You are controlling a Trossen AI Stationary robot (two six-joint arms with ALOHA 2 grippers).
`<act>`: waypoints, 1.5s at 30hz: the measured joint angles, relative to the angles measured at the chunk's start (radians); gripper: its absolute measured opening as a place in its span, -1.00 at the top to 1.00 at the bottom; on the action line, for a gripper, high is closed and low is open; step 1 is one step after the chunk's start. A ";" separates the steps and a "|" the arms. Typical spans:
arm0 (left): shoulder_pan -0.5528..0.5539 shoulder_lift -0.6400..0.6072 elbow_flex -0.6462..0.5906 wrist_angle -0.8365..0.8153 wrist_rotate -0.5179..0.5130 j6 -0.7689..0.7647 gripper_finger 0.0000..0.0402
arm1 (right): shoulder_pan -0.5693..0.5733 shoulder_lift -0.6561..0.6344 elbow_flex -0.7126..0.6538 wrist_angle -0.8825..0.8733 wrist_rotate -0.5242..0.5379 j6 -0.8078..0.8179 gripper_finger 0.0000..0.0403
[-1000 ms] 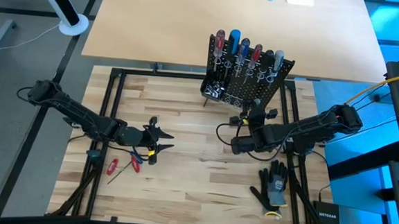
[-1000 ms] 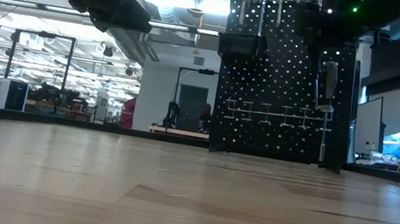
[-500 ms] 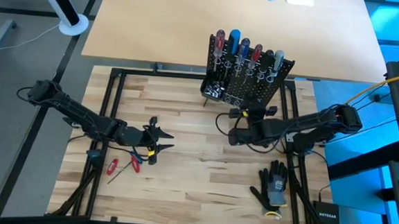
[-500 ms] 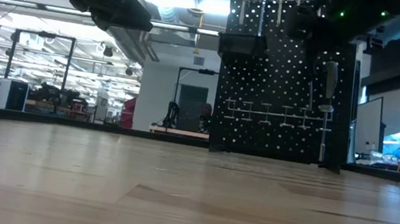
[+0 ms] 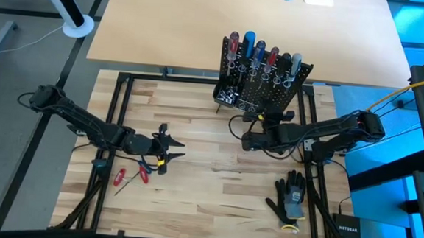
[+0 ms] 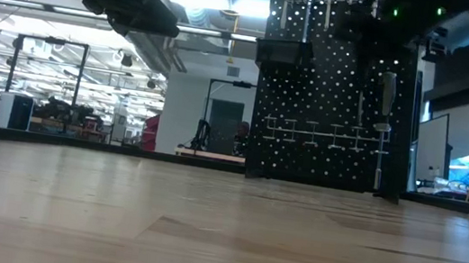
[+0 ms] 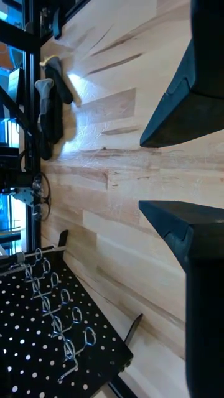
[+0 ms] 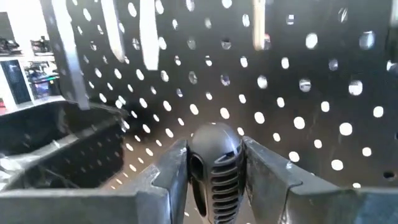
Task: Hang tools onto peg board
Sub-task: Hang the black screwdriver on the black pegboard
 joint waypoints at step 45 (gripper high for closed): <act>0.007 0.000 -0.001 -0.001 0.000 -0.019 0.31 | -0.036 0.073 0.008 0.087 -0.026 -0.107 0.35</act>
